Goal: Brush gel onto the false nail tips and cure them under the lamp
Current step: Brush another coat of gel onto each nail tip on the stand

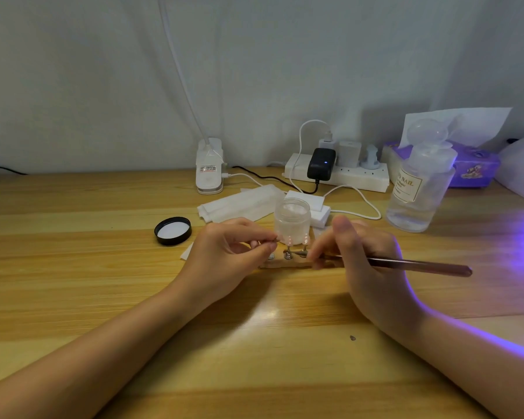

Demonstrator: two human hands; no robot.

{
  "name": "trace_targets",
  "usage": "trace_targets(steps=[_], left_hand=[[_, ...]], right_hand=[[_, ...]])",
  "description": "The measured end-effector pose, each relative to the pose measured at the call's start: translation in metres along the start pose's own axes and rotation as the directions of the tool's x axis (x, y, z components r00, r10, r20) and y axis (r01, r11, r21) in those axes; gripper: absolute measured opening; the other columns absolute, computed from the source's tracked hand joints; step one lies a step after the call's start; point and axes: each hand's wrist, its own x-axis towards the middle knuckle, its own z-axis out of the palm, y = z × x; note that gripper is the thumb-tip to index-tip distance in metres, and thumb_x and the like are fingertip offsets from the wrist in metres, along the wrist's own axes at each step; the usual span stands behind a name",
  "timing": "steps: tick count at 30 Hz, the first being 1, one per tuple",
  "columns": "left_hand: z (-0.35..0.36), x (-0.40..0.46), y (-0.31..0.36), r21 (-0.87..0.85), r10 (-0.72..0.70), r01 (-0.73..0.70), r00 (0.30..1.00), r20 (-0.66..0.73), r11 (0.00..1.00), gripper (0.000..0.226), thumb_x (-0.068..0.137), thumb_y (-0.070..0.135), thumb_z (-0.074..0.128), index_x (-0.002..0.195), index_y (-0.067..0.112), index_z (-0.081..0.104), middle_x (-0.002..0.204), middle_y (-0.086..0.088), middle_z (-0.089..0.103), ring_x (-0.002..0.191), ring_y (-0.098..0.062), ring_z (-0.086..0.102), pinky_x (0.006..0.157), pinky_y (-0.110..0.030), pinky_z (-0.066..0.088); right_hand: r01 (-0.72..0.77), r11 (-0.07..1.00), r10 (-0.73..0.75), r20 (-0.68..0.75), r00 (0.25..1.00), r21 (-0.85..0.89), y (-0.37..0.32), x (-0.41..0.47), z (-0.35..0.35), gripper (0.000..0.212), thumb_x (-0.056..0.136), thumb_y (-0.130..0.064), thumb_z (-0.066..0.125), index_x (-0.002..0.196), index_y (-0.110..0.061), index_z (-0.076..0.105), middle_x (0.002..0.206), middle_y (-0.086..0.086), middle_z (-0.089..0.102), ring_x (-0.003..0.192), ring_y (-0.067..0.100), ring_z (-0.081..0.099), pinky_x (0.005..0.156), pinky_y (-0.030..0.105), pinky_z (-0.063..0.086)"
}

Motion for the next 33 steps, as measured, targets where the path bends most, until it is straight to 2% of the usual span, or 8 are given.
trace_targets(steps=[4, 6, 10, 17, 23, 28, 30, 33], left_hand=[[0.0001, 0.0002, 0.0005, 0.0, 0.0, 0.0, 1.0, 0.002, 1.0, 0.023, 0.077, 0.001, 0.069, 0.092, 0.019, 0.071, 0.082, 0.001, 0.068, 0.075, -0.008, 0.063, 0.065, -0.015, 0.051], [0.0, 0.0005, 0.0006, 0.0, 0.003, -0.003, 1.0, 0.005, 1.0, 0.024, 0.077, 0.001, 0.068, 0.091, 0.02, 0.071, 0.082, 0.001, 0.068, 0.075, -0.009, 0.063, 0.065, -0.016, 0.051], [-0.0003, 0.001, 0.0002, 0.005, 0.008, -0.008, 1.0, 0.006, 1.0, 0.024, 0.077, 0.001, 0.068, 0.09, 0.021, 0.071, 0.083, 0.001, 0.068, 0.075, -0.01, 0.064, 0.066, -0.017, 0.052], [-0.0001, 0.0013, -0.0005, 0.021, 0.036, -0.036, 0.999, -0.007, 0.999, 0.025, 0.074, 0.002, 0.07, 0.085, 0.024, 0.071, 0.081, 0.006, 0.07, 0.076, -0.009, 0.065, 0.067, -0.015, 0.051], [0.0009, 0.0016, 0.0005, -0.017, 0.035, -0.035, 0.999, -0.019, 0.999, 0.027, 0.072, -0.001, 0.07, 0.09, 0.019, 0.07, 0.08, 0.007, 0.07, 0.074, -0.004, 0.066, 0.069, -0.013, 0.05], [0.0009, 0.001, 0.0011, -0.036, 0.007, -0.008, 0.999, -0.032, 0.999, 0.026, 0.07, 0.0, 0.071, 0.089, 0.018, 0.071, 0.081, 0.008, 0.071, 0.076, -0.005, 0.068, 0.072, -0.015, 0.052], [0.0008, 0.0011, 0.0006, -0.028, 0.002, -0.003, 0.999, -0.037, 1.0, 0.025, 0.07, 0.002, 0.072, 0.085, 0.022, 0.071, 0.079, 0.011, 0.071, 0.077, -0.004, 0.068, 0.071, -0.014, 0.052], [0.0008, 0.0012, -0.001, -0.029, -0.01, 0.009, 0.999, -0.04, 1.0, 0.024, 0.07, 0.004, 0.072, 0.081, 0.025, 0.071, 0.077, 0.015, 0.071, 0.076, -0.003, 0.068, 0.07, -0.013, 0.051]], right_hand=[[0.027, 0.993, -0.025, 0.016, 1.0, -0.115, -0.0037, 0.0043, 0.0025, 0.04, 0.091, -0.044, 0.033, 0.072, -0.023, 0.062, 0.061, -0.024, 0.056, 0.065, -0.007, 0.055, 0.065, 0.007, 0.034], [0.043, 0.993, -0.04, 0.027, 0.999, -0.113, -0.0015, 0.004, 0.0025, 0.046, 0.09, -0.047, 0.031, 0.071, -0.021, 0.064, 0.062, -0.02, 0.057, 0.066, -0.005, 0.056, 0.066, 0.009, 0.036], [-0.063, 0.998, 0.062, 0.021, 0.998, 0.02, 0.0013, -0.0011, 0.0002, 0.062, 0.088, -0.061, 0.03, 0.058, -0.017, 0.062, 0.057, 0.004, 0.061, 0.058, 0.009, 0.058, 0.074, 0.037, 0.042], [0.033, 0.997, -0.031, 0.02, 0.999, -0.075, -0.0056, 0.0031, 0.0025, 0.043, 0.09, -0.04, 0.033, 0.072, -0.017, 0.065, 0.059, -0.025, 0.055, 0.063, -0.008, 0.055, 0.063, 0.004, 0.035], [-0.048, 0.998, 0.046, 0.029, 0.999, 0.048, -0.001, -0.0016, -0.0007, 0.052, 0.09, -0.054, 0.034, 0.061, -0.022, 0.063, 0.061, 0.002, 0.062, 0.062, 0.007, 0.059, 0.074, 0.032, 0.043], [0.016, 0.998, -0.014, 0.031, 0.999, -0.064, -0.0063, 0.0036, 0.0023, 0.043, 0.092, -0.041, 0.032, 0.072, -0.019, 0.064, 0.06, -0.022, 0.056, 0.064, -0.007, 0.054, 0.062, 0.004, 0.034], [0.016, 0.998, -0.013, 0.044, 0.999, -0.062, -0.0047, 0.0037, 0.0026, 0.043, 0.09, -0.041, 0.033, 0.072, -0.019, 0.065, 0.06, -0.025, 0.057, 0.065, -0.007, 0.055, 0.062, 0.004, 0.035], [-0.038, 0.998, 0.036, 0.049, 0.998, 0.04, -0.0011, 0.0002, 0.0003, 0.048, 0.092, -0.045, 0.037, 0.063, -0.017, 0.065, 0.063, -0.002, 0.063, 0.064, 0.004, 0.06, 0.069, 0.019, 0.044]])
